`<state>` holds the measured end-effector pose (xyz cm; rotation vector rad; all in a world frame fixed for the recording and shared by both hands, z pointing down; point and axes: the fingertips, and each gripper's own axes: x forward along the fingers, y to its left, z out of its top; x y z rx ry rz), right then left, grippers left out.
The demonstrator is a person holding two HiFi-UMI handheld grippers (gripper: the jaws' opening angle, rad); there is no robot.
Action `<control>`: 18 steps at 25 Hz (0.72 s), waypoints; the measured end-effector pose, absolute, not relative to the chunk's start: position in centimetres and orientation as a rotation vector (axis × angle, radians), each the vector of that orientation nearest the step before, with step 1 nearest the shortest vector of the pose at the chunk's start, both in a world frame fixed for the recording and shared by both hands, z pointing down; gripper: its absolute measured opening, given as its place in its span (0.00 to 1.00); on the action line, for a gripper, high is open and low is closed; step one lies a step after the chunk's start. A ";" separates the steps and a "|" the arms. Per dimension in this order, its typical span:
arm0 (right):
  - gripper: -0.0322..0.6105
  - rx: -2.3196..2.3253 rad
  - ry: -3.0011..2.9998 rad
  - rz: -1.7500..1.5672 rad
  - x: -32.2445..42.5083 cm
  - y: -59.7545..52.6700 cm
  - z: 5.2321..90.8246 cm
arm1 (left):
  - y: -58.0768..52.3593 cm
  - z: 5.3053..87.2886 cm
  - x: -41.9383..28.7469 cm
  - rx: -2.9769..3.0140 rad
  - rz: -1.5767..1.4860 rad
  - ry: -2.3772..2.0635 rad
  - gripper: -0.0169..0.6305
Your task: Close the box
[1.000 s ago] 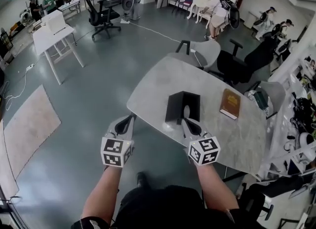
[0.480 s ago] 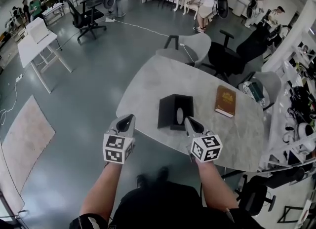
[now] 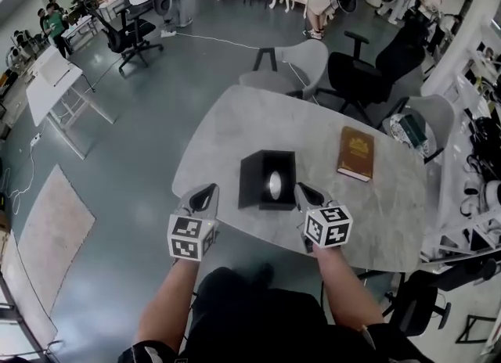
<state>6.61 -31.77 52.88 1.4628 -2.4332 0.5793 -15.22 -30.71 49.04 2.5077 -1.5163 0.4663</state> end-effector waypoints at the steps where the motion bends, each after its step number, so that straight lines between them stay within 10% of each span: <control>1: 0.05 1.449 -2.426 0.596 6.7 -32.0 53.6 | -30.9 49.7 -14.8 2.504 0.479 -1.503 0.04; 11: 0.05 1.384 -2.341 0.718 7.2 -34.5 58.9 | -33.5 56.8 -11.6 2.493 0.578 -1.294 0.05; 18: 0.12 1.378 -2.282 0.757 7.4 -34.8 61.5 | -32.6 64.1 -9.9 2.450 0.680 -1.100 0.31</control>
